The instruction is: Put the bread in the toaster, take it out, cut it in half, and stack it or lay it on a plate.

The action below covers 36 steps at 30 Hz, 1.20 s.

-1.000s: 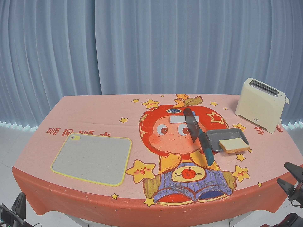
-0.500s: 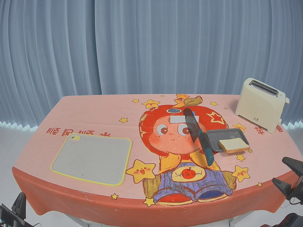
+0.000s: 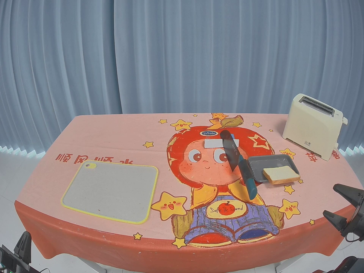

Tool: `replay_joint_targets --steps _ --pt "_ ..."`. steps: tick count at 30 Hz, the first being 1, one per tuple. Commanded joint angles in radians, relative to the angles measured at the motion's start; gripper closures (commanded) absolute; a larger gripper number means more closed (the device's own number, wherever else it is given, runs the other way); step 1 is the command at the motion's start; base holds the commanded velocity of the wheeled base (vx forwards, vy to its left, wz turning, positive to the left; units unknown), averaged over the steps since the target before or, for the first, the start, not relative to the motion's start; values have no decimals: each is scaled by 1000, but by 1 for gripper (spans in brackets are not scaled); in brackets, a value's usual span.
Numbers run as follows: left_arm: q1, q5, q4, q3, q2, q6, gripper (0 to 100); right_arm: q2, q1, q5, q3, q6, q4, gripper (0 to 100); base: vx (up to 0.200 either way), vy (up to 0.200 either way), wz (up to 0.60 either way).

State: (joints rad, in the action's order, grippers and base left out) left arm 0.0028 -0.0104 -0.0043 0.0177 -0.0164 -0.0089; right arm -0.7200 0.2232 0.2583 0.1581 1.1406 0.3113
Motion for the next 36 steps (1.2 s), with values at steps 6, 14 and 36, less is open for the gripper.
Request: replay_joint_targets --steps 6,14,36 --pt "0 0 0 -18 6 0 100 -72 -1 19 -5 1 38 0 0 0 0" --pt "0 0 0 -18 6 0 100 -108 -2 41 -9 5 89 0 0 0 0" --pt "0 0 0 -18 6 0 100 -355 -8 64 -54 44 359 0 0 0 0"
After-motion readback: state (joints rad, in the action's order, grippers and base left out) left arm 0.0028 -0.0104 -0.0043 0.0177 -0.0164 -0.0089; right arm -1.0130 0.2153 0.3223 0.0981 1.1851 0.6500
